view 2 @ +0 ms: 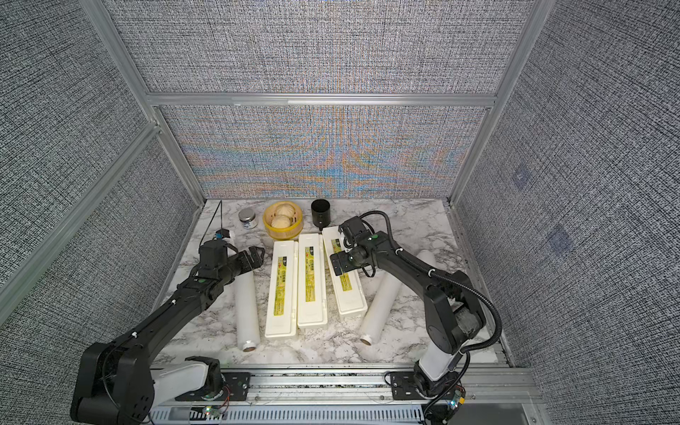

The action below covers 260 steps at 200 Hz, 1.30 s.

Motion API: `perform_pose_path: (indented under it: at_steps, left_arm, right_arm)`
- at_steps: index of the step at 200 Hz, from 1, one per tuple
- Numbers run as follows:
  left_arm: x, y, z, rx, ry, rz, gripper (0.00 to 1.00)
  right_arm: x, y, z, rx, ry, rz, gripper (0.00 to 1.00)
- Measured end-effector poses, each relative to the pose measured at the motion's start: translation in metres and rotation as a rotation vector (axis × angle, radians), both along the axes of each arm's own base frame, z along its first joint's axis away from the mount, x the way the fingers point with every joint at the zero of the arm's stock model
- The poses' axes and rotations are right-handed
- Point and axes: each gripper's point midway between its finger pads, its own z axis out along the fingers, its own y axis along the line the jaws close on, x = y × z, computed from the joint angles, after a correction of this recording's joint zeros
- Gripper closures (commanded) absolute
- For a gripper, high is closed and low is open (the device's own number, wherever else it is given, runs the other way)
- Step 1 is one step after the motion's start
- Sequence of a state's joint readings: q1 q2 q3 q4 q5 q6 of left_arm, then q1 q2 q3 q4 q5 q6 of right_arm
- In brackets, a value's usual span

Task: Put plastic wrap rolls into dispensers
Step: Pick up the plastic wrap cutting box from the center of the board.

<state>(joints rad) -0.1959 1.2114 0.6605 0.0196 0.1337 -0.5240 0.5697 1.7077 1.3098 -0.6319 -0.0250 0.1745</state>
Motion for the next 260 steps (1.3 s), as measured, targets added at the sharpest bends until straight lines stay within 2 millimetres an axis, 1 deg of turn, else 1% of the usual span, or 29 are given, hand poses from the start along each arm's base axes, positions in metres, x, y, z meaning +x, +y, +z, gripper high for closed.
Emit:
perform_pose_path:
  at_steps: [36,70,128,147,155,169,178,195,218,243,260]
  left_arm:
    - [-0.002,-0.012,-0.003,-0.016,0.016,-0.037,0.00]
    - [-0.003,-0.017,-0.006,-0.018,0.024,-0.053,0.00]
    - [-0.004,-0.024,-0.007,-0.037,0.035,-0.073,0.00]
    - [-0.003,-0.025,-0.004,-0.046,0.033,-0.072,0.00]
    - [-0.003,-0.026,-0.004,-0.049,0.031,-0.074,0.00]
    - [-0.002,-0.028,-0.001,-0.056,0.028,-0.080,0.00]
    - [-0.002,-0.030,0.002,-0.064,0.025,-0.090,0.00]
    - [0.000,-0.034,0.010,-0.082,0.012,-0.103,0.00]
    - [0.006,-0.043,0.025,-0.124,-0.008,-0.138,0.00]
    - [0.011,-0.060,0.041,-0.202,-0.024,-0.201,0.00]
    - [0.015,-0.077,0.057,-0.286,-0.051,-0.269,0.00]
  right_arm:
    - [0.000,0.011,-0.015,-0.029,0.038,0.001,0.01]
    - [0.003,0.014,-0.029,-0.072,0.069,-0.033,0.01]
    - [0.010,0.013,-0.051,-0.147,0.078,-0.094,0.01]
    - [0.011,0.012,-0.052,-0.158,0.074,-0.104,0.02]
    - [0.010,0.011,-0.051,-0.160,0.071,-0.105,0.05]
    - [0.008,0.009,-0.046,-0.154,0.066,-0.113,0.10]
    - [0.007,0.007,-0.039,-0.146,0.058,-0.117,0.11]
    - [0.005,0.004,-0.020,-0.102,0.038,-0.115,0.11]
    - [0.002,-0.005,0.008,-0.022,0.012,-0.131,0.11]
    - [-0.002,-0.017,0.033,0.081,0.009,-0.146,0.11]
    - [-0.007,-0.020,0.050,0.173,0.007,-0.140,0.11]
